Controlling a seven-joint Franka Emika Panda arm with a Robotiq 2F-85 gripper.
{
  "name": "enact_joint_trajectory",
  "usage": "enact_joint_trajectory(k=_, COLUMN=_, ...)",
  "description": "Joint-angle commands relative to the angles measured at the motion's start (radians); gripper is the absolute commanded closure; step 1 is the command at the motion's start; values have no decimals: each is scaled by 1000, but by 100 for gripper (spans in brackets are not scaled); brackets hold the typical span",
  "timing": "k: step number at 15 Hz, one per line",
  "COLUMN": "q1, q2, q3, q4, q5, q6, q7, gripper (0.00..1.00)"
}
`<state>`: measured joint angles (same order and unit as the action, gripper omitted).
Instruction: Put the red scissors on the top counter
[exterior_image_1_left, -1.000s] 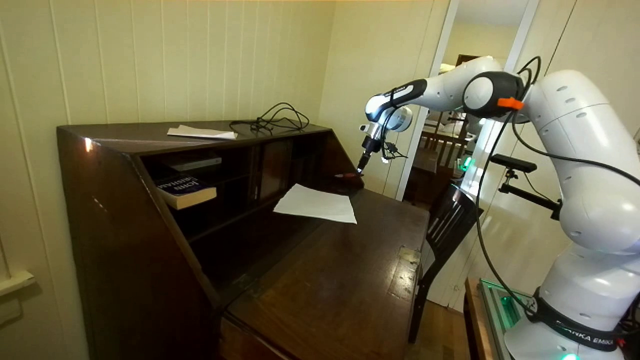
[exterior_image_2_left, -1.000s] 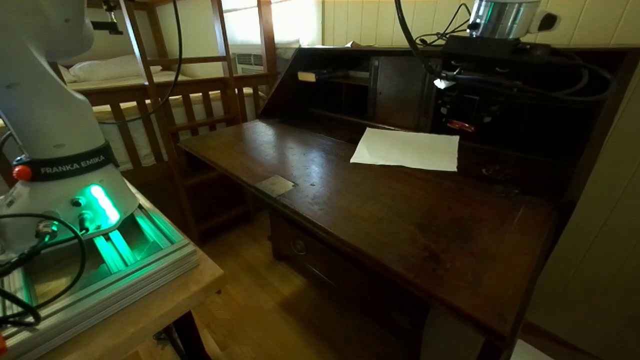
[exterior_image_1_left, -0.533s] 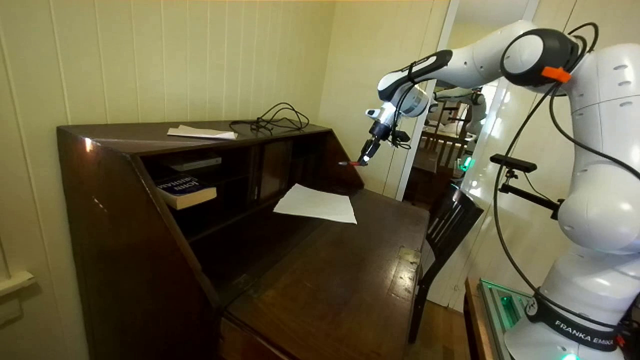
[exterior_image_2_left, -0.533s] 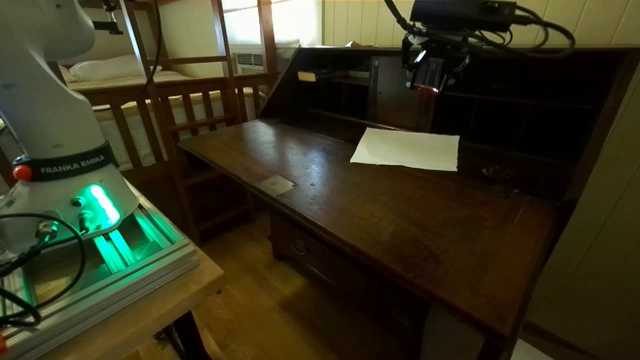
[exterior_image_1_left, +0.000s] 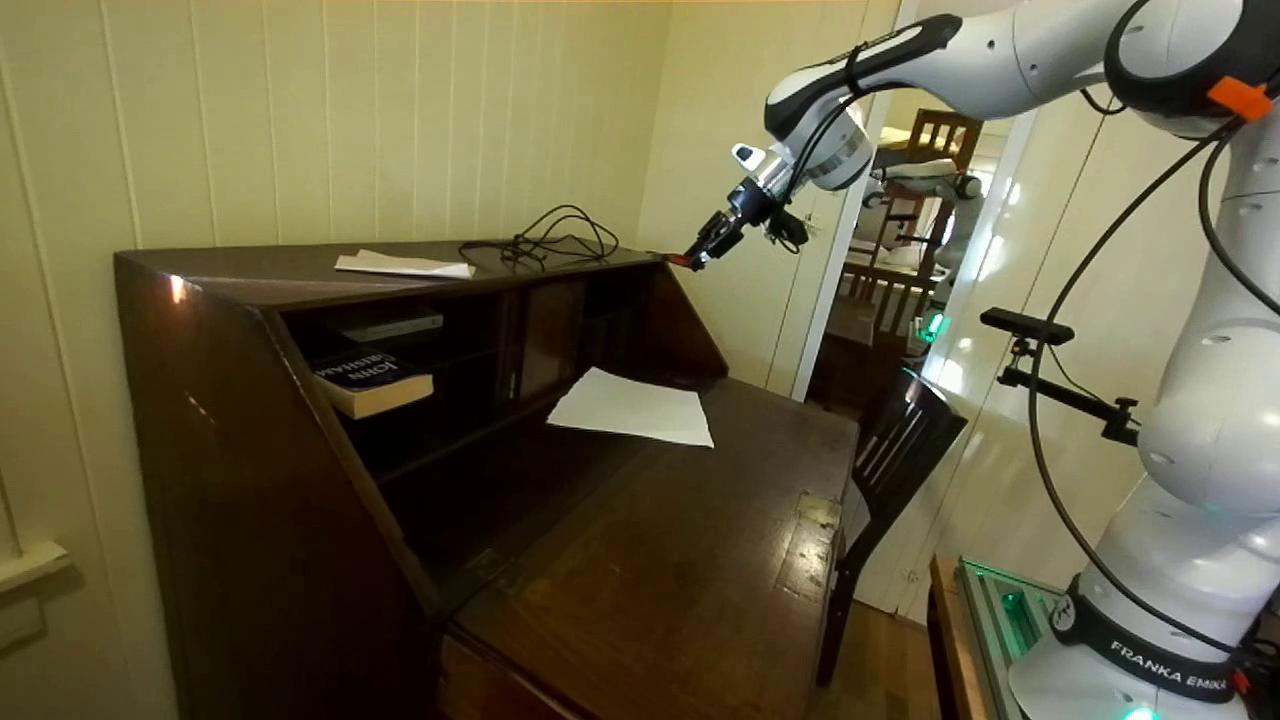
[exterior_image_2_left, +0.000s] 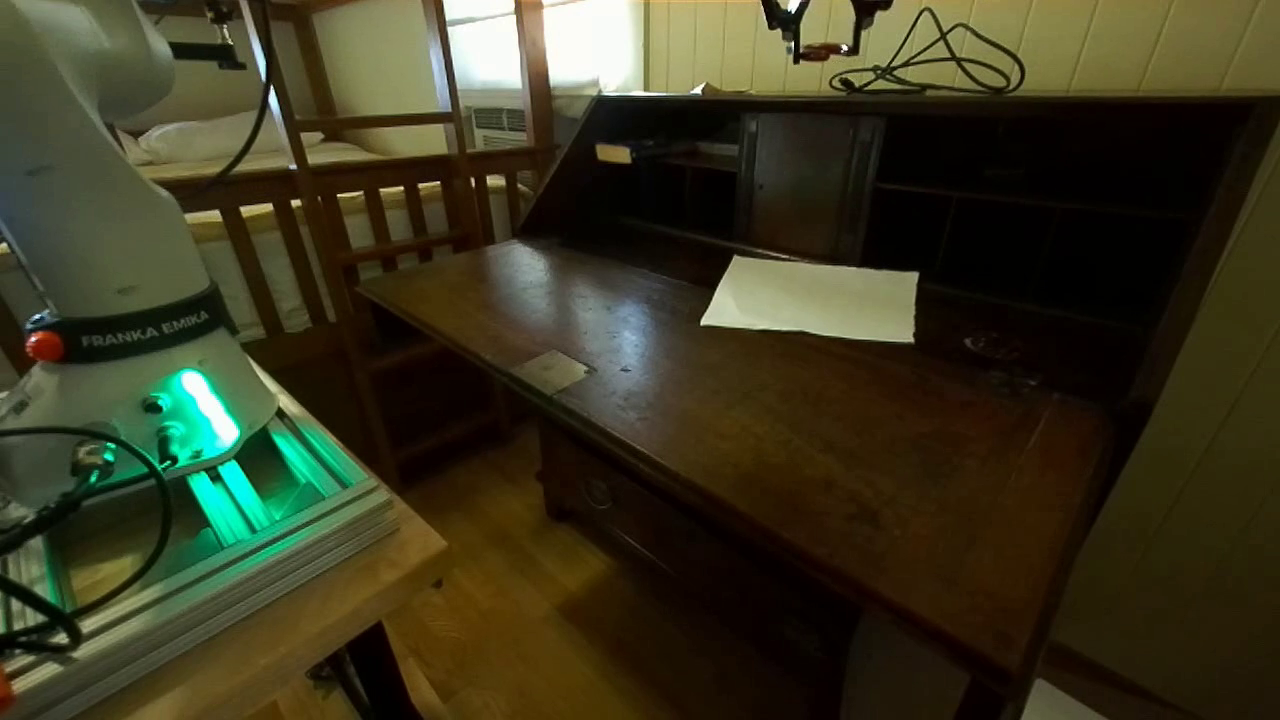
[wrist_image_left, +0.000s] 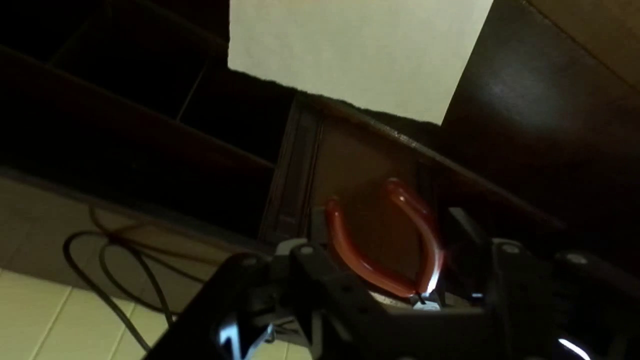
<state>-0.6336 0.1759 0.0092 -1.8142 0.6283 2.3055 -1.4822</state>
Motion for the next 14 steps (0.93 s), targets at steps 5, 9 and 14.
enact_joint_trajectory(k=5, q1=294, q2=103, q3=-66, q4=208, q5=-84, q6=187, q7=207, gripper=65)
enact_joint_trajectory(k=9, q1=361, q2=218, q3=-76, q4=431, q5=-270, q6=63, q7=469, gripper=65)
enact_joint_trajectory(k=14, q1=358, q2=346, q3=-26, q4=682, q5=-294, q6=-216, q7=578, gripper=65)
